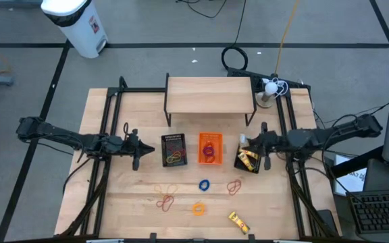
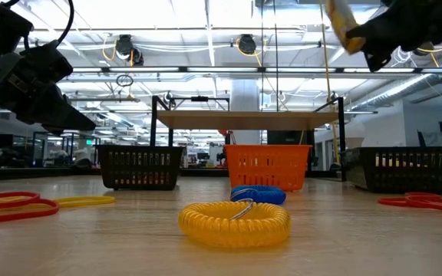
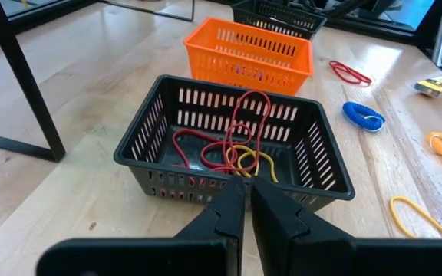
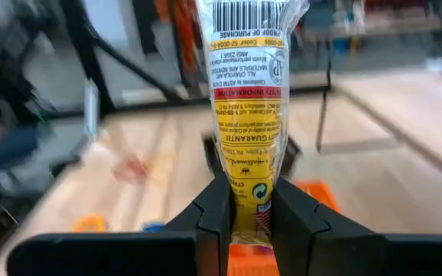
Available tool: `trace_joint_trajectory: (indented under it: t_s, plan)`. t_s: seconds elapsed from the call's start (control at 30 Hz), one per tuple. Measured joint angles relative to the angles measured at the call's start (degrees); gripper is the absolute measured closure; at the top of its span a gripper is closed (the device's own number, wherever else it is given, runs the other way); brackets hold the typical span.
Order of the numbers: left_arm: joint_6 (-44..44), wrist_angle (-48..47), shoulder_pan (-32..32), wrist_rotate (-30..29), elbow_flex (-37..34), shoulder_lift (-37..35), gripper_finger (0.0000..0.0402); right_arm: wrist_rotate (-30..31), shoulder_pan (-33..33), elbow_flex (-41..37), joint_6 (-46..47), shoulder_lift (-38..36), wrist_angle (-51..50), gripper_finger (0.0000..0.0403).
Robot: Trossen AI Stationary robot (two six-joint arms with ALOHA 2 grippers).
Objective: Pick & Place Office Desk Supplies
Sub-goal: Put the crayon box into the right black bin
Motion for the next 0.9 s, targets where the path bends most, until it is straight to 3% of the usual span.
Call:
trace_joint_trajectory:
  t_s: [0.2, 0.4, 0.57, 0.9]
  plan:
    - [0.44, -0.06, 0.00, 0.01, 0.00, 0.00, 0.0378, 1.36, 0.73, 10.12, 9.13, 12.29, -20.22, 0.0348]
    - [0.14, -0.12, 0.00, 0.01, 0.00, 0.00, 0.0378, -0.22, 1.10, 12.06, 19.94, 20.27, -31.87, 0.0348]
    - [-0.12, -0.10, 0.00, 0.01, 0.00, 0.00, 0.0378, -5.02, 3.36, 12.06, 25.37, 24.64, -36.77, 0.0348]
    - [-0.12, -0.08, 0.00, 0.01, 0.00, 0.00, 0.0378, -6.37, 7.12, 12.11, 30.65, 27.97, -38.23, 0.0348]
